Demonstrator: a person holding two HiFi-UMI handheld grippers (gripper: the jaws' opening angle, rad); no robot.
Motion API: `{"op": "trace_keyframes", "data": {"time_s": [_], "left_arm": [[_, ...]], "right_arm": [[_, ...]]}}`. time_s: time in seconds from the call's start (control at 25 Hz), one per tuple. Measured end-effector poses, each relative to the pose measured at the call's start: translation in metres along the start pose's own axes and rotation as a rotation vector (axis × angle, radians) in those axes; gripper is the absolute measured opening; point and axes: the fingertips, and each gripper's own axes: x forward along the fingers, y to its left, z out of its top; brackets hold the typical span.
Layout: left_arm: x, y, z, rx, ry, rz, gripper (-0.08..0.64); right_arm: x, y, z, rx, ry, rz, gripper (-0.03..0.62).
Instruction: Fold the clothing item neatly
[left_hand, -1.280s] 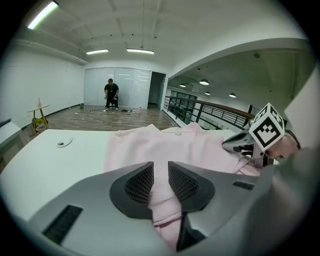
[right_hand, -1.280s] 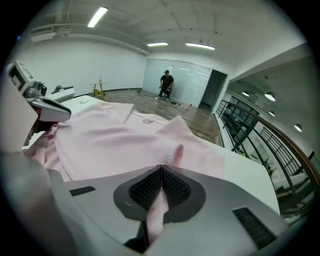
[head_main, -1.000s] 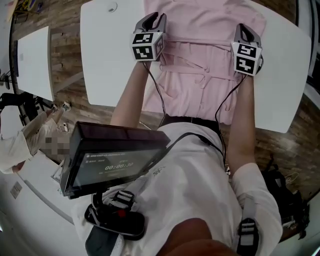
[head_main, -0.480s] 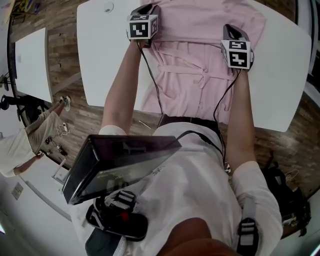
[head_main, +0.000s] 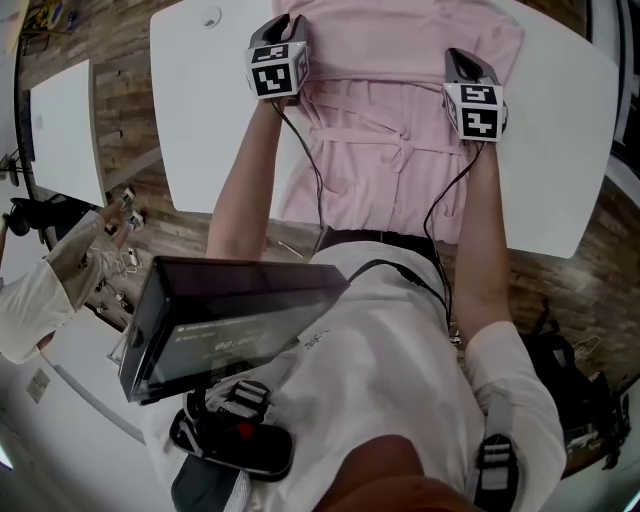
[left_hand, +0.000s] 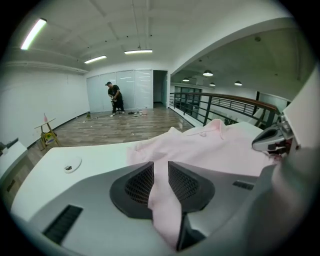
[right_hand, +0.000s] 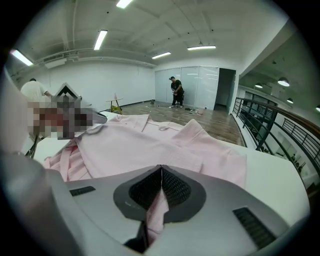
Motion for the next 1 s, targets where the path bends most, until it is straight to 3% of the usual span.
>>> {"op": "trace_keyframes", "data": {"time_s": [0.16,0.28,0.56,0.72,0.84,1.0], "left_arm": [[-0.019,-0.029,-0.017,0.023,0.015,-0.114,0.089],[-0.023,-0.047,-0.032,0.024,0.033,-0.156,0.089],[-0.007,-0.046,-0.059,0.09,0.131,-0.156,0.084],[-0.014,-0.046,-0.065,0.078,0.143,-0.16,0.084],[-0.023,-0.044,-0.046,0.081,0.084,-0.163,0.084],[-0.02,-0.051,0.012,0.104,-0.025,-0.223,0.081]], "right_arm": [[-0.001,0.0,-0.012,-0.003,0.026,0.005,0.005],[0.0,-0.003,-0.019,-0.009,0.038,0.002,0.004],[0.012,0.003,-0.024,-0.029,0.043,0.012,0.003],[0.008,0.006,-0.028,-0.025,0.046,0.021,0.003],[0.002,0.008,-0.017,-0.019,-0.008,0.047,0.005],[-0.006,-0.011,0.024,-0.015,-0.112,0.055,0.005]]}}
